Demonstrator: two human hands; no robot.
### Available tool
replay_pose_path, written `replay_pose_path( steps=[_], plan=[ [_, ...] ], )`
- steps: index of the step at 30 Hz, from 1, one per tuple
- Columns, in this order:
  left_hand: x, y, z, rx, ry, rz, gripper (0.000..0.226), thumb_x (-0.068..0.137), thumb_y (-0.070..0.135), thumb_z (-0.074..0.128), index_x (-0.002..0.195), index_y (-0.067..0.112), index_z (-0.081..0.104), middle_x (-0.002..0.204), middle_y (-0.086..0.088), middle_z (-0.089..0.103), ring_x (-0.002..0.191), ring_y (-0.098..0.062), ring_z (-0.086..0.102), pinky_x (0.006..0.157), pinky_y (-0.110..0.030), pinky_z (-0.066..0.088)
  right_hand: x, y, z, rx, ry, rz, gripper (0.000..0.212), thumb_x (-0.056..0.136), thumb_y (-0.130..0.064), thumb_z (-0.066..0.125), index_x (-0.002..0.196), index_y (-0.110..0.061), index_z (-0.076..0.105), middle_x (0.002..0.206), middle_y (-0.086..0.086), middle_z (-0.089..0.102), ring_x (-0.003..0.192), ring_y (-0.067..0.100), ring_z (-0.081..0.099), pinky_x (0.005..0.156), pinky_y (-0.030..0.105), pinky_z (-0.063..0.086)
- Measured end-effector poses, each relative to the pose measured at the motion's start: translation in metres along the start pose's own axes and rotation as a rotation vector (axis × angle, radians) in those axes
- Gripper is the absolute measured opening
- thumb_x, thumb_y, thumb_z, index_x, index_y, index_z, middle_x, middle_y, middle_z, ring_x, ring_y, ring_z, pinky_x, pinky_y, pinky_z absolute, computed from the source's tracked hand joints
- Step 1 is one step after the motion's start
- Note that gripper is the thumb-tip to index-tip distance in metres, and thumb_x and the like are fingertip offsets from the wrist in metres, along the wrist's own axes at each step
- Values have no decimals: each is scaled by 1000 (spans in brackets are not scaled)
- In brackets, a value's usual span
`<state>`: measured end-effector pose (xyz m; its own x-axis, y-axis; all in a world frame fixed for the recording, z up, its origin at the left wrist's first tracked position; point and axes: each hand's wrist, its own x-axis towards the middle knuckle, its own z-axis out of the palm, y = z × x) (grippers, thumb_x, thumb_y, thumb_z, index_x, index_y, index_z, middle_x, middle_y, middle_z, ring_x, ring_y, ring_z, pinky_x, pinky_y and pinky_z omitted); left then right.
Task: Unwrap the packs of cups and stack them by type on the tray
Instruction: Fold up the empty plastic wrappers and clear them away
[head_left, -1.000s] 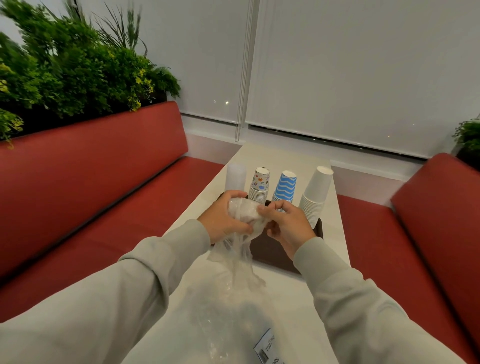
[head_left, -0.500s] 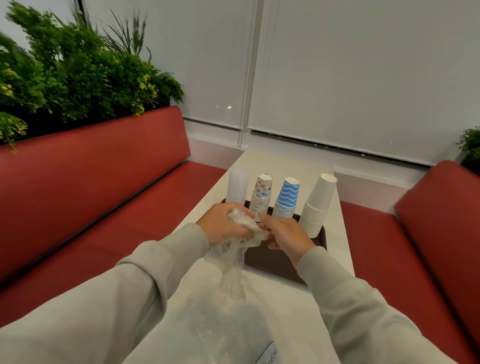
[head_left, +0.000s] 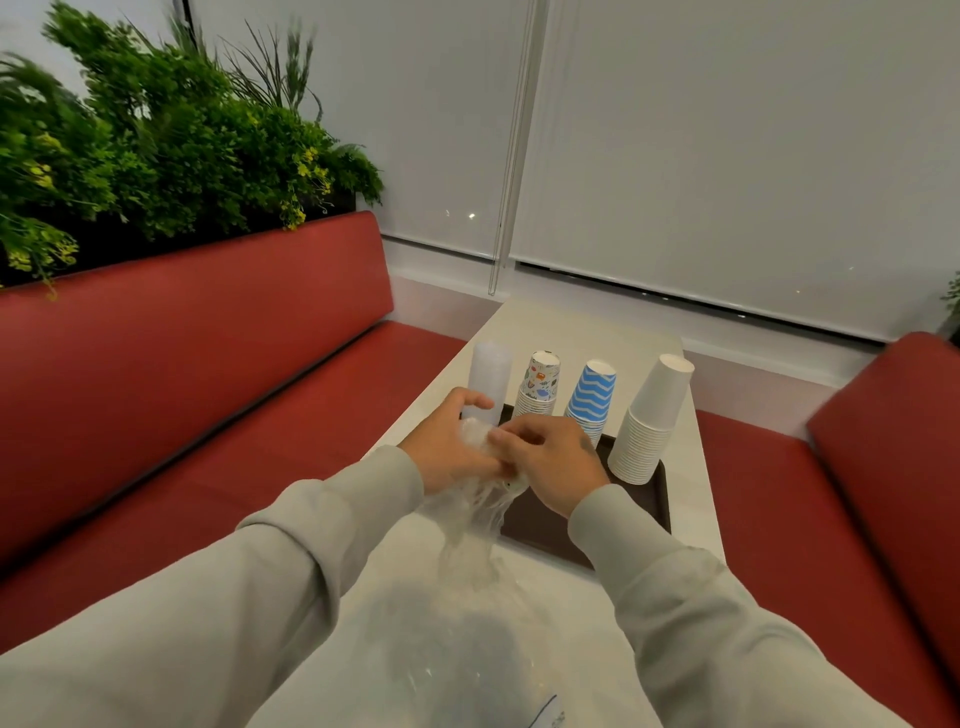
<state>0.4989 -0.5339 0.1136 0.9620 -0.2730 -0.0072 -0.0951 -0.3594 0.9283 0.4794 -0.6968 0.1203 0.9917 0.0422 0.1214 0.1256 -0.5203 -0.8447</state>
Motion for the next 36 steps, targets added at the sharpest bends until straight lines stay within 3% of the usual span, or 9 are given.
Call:
replay_pose_path(
  steps=[3, 6, 12, 17, 19, 23, 28, 32, 36],
  plan=[
    [-5, -1, 4, 106, 14, 16, 116, 56, 36, 95, 146, 40, 22, 124, 5, 53, 108, -17, 60, 92, -33, 53, 6, 2, 4, 72, 82, 65, 14, 91, -34, 69, 93, -21, 77, 87, -6, 72, 85, 8, 64, 71, 21, 51],
    [-5, -6, 5, 259, -6, 14, 123, 55, 42, 91, 150, 42, 13, 121, 10, 55, 105, -17, 61, 95, -36, 53, 10, 6, 9, 184, 80, 131, 13, 88, -31, 74, 78, -23, 77, 83, -3, 75, 85, 18, 69, 79, 34, 57],
    [-5, -8, -2, 397, 5, -6, 71, 80, 30, 76, 139, 39, 40, 117, 1, 60, 98, -20, 62, 82, -29, 51, 10, 9, 12, 489, -58, 264, 8, 92, -15, 70, 86, -10, 73, 87, 14, 72, 75, 25, 68, 68, 35, 57],
    [-1, -9, -7, 423, 53, -38, 32, 81, 15, 61, 108, 33, 58, 101, 1, 63, 86, -21, 63, 72, -36, 56, 8, 15, 18, 368, -78, 250, 7, 91, -22, 72, 90, -18, 66, 89, 13, 70, 68, 19, 64, 63, 36, 59],
    [0, -8, -6, 494, 64, -48, 25, 84, 16, 57, 106, 29, 57, 101, -2, 61, 82, -21, 60, 61, -29, 49, 8, 16, 22, 202, -53, 183, 11, 92, -31, 68, 83, -25, 71, 85, 7, 72, 76, 22, 65, 75, 43, 61],
    [-3, 0, -9, 605, 86, -79, 21, 88, 18, 49, 107, 23, 56, 97, -3, 56, 76, -23, 57, 61, -31, 48, 5, 8, 20, 165, -51, 133, 21, 89, -46, 66, 89, -28, 76, 80, -6, 72, 77, 16, 64, 71, 31, 54],
    [-6, 4, -7, 576, 91, -78, 41, 92, 16, 54, 130, 29, 46, 100, -1, 47, 78, -23, 56, 64, -32, 48, -1, 1, 17, 119, -123, 105, 20, 82, -44, 75, 93, -27, 79, 86, -9, 76, 83, 8, 69, 61, 16, 49],
    [-5, 0, -6, 504, 81, -28, 64, 86, 13, 64, 139, 32, 32, 89, 2, 49, 67, -13, 54, 52, -25, 41, -1, 3, 19, 143, -121, 122, 19, 82, -42, 76, 90, -26, 79, 82, -5, 76, 75, 8, 69, 64, 21, 51],
    [-6, -3, -6, 431, 30, 9, 79, 84, 11, 65, 146, 38, 23, 105, -3, 58, 74, -17, 60, 59, -26, 50, 1, 9, 19, 290, -108, 189, 10, 86, -24, 74, 94, -18, 78, 86, 4, 77, 78, 18, 72, 70, 27, 57]
  ],
)
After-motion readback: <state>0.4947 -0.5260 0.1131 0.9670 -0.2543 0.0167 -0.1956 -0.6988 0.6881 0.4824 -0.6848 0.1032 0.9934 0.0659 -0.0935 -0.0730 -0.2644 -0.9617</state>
